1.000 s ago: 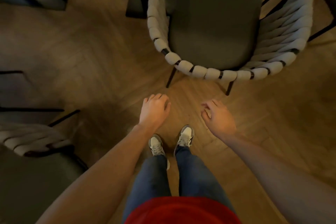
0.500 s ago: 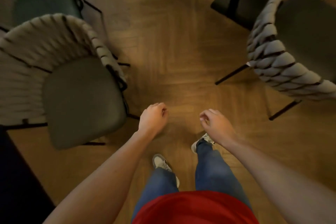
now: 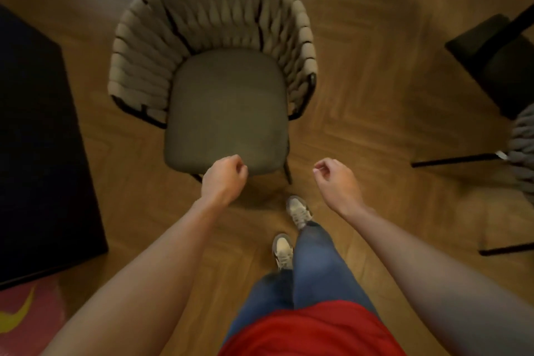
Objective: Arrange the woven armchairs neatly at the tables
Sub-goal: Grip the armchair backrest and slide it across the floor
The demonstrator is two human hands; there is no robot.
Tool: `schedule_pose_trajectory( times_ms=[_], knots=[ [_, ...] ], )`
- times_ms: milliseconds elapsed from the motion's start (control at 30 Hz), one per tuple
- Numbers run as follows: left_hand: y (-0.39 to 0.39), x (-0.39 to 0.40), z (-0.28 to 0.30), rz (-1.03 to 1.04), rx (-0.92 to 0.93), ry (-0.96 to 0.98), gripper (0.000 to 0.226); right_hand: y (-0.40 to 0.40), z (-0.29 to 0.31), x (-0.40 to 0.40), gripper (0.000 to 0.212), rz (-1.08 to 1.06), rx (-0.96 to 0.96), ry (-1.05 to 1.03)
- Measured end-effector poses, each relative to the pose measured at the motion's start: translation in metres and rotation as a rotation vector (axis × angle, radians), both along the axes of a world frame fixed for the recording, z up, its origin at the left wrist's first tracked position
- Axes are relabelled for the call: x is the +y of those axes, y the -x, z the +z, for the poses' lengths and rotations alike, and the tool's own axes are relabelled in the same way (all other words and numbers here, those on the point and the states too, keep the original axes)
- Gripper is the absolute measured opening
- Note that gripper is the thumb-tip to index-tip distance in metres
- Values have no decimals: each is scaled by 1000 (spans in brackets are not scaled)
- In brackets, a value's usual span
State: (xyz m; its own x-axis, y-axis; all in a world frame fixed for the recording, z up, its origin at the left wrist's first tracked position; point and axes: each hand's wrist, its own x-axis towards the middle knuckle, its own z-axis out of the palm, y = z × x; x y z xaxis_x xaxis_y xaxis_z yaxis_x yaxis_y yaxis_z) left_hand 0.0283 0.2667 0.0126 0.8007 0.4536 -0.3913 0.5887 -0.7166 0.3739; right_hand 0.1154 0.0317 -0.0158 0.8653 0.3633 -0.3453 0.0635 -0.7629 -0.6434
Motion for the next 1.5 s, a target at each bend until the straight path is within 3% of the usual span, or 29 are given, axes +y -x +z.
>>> schedule_pose_trajectory(
  times_ms=[133, 367, 633, 900, 1133, 1500],
  knots=[
    [12, 67, 1, 126, 11, 7, 17, -18, -6, 62, 14, -96, 28, -18],
    [-27, 212, -13, 362, 15, -53, 20, -124, -18, 133, 42, -614, 83, -73],
    [-95, 333, -42, 674, 49, -123, 66, -178, -48, 191, 64, -911, 176, -75],
    [-119, 389, -79, 741, 33, -44, 67, -191, -82, 196, 54, -1052, 64, -45],
    [-111, 403, -101, 749, 18, -5, 42, -198, -94, 191, 37, -1112, -20, -51],
    [-101, 332, -95, 794, -44, -32, 33, -257, -85, 162, 39, -1058, -25, -51]
  ],
)
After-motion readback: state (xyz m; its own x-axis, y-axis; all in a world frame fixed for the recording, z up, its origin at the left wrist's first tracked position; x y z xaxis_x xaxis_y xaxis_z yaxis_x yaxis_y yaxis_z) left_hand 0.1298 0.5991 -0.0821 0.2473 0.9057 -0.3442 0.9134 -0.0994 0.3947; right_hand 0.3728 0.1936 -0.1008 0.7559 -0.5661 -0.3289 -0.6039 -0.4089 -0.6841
